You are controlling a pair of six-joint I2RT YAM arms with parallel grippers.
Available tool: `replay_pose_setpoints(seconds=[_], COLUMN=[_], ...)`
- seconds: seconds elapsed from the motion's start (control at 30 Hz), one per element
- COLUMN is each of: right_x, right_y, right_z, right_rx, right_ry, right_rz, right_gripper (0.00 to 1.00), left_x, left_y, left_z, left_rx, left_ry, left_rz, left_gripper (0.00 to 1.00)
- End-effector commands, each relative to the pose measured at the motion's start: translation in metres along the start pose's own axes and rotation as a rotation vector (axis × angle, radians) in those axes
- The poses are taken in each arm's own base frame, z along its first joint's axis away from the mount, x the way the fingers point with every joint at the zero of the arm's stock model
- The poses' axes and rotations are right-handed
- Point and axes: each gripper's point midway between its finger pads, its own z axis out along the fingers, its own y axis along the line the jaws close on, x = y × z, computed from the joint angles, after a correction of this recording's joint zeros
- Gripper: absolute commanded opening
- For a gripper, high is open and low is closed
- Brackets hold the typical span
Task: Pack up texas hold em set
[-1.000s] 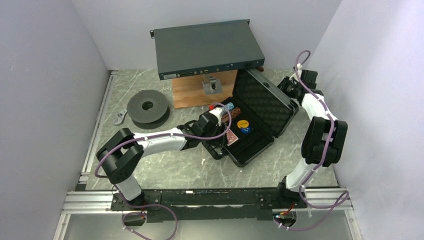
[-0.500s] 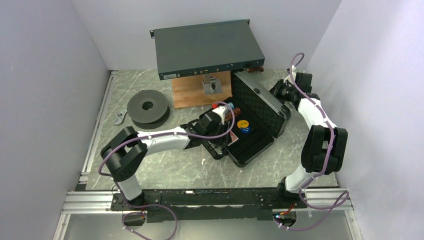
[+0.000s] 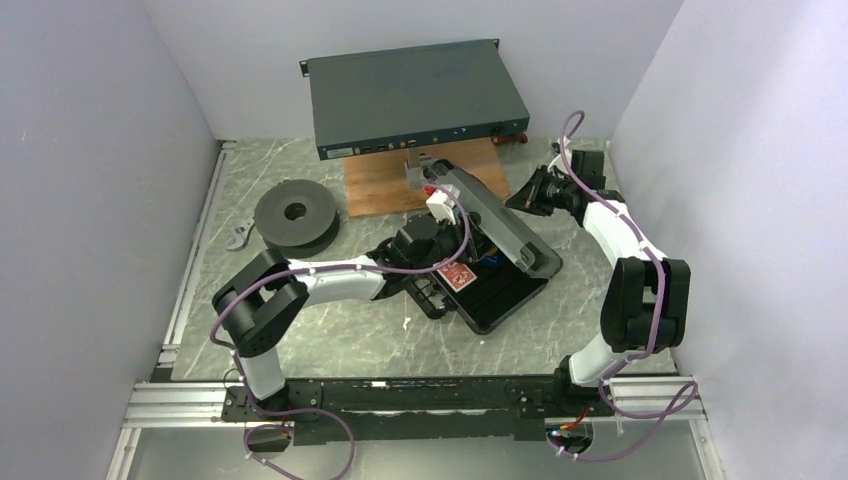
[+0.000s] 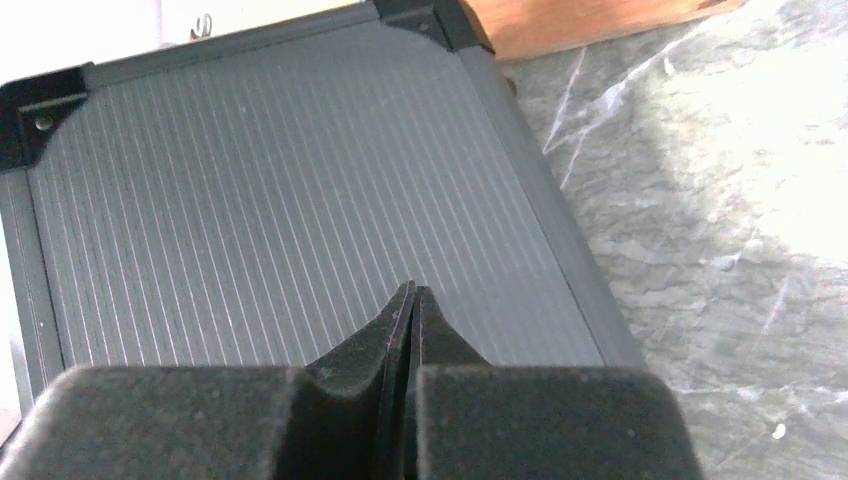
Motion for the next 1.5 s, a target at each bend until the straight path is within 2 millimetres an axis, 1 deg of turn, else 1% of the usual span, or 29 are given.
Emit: replay_pose_setpoints(seconds=[0.0, 0.13, 0.17, 0.27, 0.33, 0.43, 0.6, 0.63, 0.67, 0.73, 0.83, 0.9, 0.97, 1.03, 1.2, 1.23, 1.27, 1.37, 1.47], right_x=[0.000, 0.003, 0.008, 0.014, 0.018, 0.025, 0.042, 0.045, 0.049, 0.055, 0.066, 0.072, 0.075, 0.076, 0.082, 0.085, 0.088, 0.100, 0.114], right_y=[0.017, 0.018, 0.025, 0.029, 0.032, 0.036, 0.039, 0.039, 0.039, 0.043, 0.049, 0.053, 0.057, 0.062, 0.076, 0.078, 0.080, 0.083, 0.084], right_z=[-0.005, -0.003, 0.001, 0.005, 0.006, 0.008, 0.012, 0.013, 0.014, 0.016, 0.021, 0.024, 0.026, 0.027, 0.023, 0.022, 0.021, 0.018, 0.016], right_rx=[-0.023, -0.021, -0.030, -0.033, -0.032, -0.031, -0.020, -0.016, -0.016, -0.014, -0.016, -0.020, -0.019, -0.020, -0.052, -0.056, -0.062, -0.067, -0.070], right_ry=[-0.021, -0.013, 0.001, 0.017, 0.025, 0.042, 0.080, 0.088, 0.094, 0.103, 0.128, 0.141, 0.150, 0.147, 0.146, 0.151, 0.156, 0.180, 0.203], right_rz=[-0.059, -0.066, -0.078, -0.088, -0.096, -0.113, -0.142, -0.145, -0.149, -0.162, -0.181, -0.190, -0.198, -0.205, -0.222, -0.230, -0.238, -0.257, -0.276], right_gripper=[0.01, 0.01, 0.01, 0.01, 0.01, 0.01, 0.01, 0.01, 0.01, 0.01, 0.01, 0.01, 0.01, 0.01, 0.05, 0.07, 0.11, 0.23, 0.27], left_x=[-0.018, -0.014, -0.013, -0.006, 0.002, 0.016, 0.032, 0.035, 0.042, 0.048, 0.053, 0.053, 0.051, 0.049, 0.044, 0.043, 0.042, 0.040, 0.040], left_y=[-0.028, -0.027, -0.026, -0.022, -0.014, 0.004, 0.041, 0.050, 0.063, 0.078, 0.094, 0.100, 0.105, 0.109, 0.116, 0.117, 0.118, 0.119, 0.121], left_z=[-0.001, -0.006, -0.007, -0.015, -0.021, -0.038, -0.077, -0.087, -0.100, -0.122, -0.152, -0.170, -0.183, -0.193, -0.210, -0.212, -0.215, -0.219, -0.222], left_rx=[0.141, 0.136, 0.131, 0.107, 0.060, -0.067, -0.271, -0.318, -0.387, -0.472, -0.558, -0.592, -0.611, -0.631, -0.662, -0.667, -0.671, -0.663, -0.655], left_ry=[-0.105, -0.095, -0.093, -0.080, -0.057, -0.021, 0.034, 0.046, 0.073, 0.088, 0.088, 0.070, 0.057, 0.046, 0.018, 0.011, 0.006, -0.009, -0.021], left_rz=[-0.027, -0.017, -0.015, -0.010, -0.003, 0.037, 0.086, 0.095, 0.108, 0.126, 0.133, 0.129, 0.124, 0.126, 0.142, 0.145, 0.147, 0.162, 0.168], left_gripper=[0.49, 0.49, 0.49, 0.49, 0.48, 0.45, 0.45, 0.45, 0.45, 0.45, 0.46, 0.47, 0.47, 0.47, 0.49, 0.49, 0.50, 0.57, 0.63])
